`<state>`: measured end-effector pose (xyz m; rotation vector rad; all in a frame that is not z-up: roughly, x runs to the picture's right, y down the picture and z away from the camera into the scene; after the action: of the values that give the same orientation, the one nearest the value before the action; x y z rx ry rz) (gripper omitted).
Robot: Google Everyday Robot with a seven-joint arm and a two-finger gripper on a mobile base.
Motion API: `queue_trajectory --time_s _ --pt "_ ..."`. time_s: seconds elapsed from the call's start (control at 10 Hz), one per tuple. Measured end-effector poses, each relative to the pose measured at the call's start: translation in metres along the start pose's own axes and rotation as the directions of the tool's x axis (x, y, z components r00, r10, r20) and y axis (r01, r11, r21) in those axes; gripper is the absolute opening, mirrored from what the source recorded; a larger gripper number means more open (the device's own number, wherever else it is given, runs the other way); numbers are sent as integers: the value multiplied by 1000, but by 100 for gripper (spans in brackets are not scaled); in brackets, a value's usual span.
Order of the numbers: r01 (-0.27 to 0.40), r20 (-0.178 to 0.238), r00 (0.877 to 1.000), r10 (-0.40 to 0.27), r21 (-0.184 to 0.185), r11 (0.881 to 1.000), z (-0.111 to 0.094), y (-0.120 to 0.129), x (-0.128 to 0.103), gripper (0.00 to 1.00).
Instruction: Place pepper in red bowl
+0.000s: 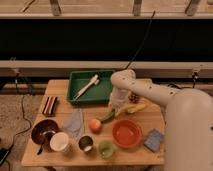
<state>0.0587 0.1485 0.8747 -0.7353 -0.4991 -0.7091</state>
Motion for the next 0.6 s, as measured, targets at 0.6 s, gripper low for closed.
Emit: queue_trajectory --time_s 0.6 --pt "28 5 1000 -29 82 996 -76 12 2 0"
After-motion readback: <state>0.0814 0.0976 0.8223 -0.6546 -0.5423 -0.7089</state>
